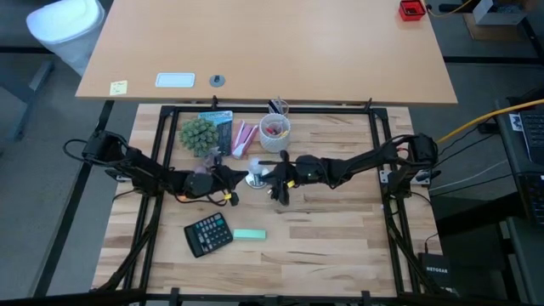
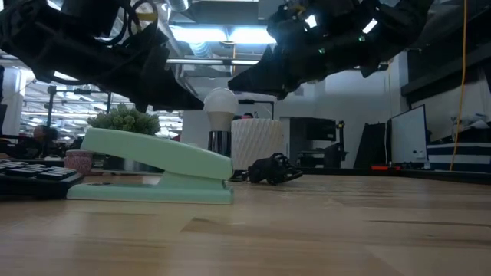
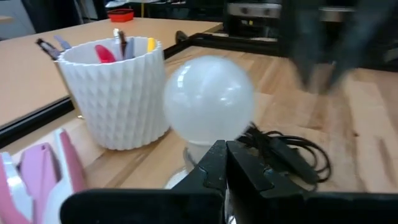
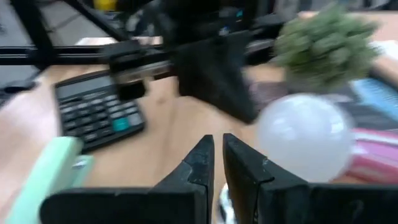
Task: Screw lightbulb
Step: Insert the lightbulb into the lamp
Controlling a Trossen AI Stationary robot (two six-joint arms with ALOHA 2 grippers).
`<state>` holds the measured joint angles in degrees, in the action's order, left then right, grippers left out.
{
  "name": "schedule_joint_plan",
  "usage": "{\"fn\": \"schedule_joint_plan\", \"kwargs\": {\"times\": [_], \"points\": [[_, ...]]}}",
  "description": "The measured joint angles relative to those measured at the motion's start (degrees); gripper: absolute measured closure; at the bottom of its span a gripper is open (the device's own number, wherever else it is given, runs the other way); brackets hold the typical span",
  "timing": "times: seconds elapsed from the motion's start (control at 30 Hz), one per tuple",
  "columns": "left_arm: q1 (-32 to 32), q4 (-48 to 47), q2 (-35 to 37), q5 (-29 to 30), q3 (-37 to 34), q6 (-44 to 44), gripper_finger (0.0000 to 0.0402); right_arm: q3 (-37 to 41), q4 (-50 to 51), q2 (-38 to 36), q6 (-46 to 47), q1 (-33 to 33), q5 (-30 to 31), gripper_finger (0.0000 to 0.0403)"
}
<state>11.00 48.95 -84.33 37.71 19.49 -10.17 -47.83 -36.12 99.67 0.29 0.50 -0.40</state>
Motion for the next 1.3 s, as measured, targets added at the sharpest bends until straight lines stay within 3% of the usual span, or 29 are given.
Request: {"fn": "schedule_joint_plan", "kwargs": {"times": [0.33, 0.7, 0.9, 1.3], "points": [[3.3, 3.4, 0.0, -0.1, 0.0, 1.5, 0.04, 0.0, -0.7, -1.6, -2.3, -1.1, 18.7, 0.0363], [0.4, 4.0, 0.0, -2.2, 0.0, 3.1, 0.04, 0.0, -1.6, 1.4, -1.9, -3.9, 17.2, 0.0363], [-1.6, 3.9, 0.0, -2.4, 0.0, 3.1, 0.04, 0.0, -1.5, 1.4, -0.2, -4.0, 9.9, 0.0363], [-2.4, 2.4, 0.0, -0.3, 0.0, 2.8, 0.04, 0.0, 0.2, 1.2, 2.9, -3.4, 6.7, 0.0363]]}}
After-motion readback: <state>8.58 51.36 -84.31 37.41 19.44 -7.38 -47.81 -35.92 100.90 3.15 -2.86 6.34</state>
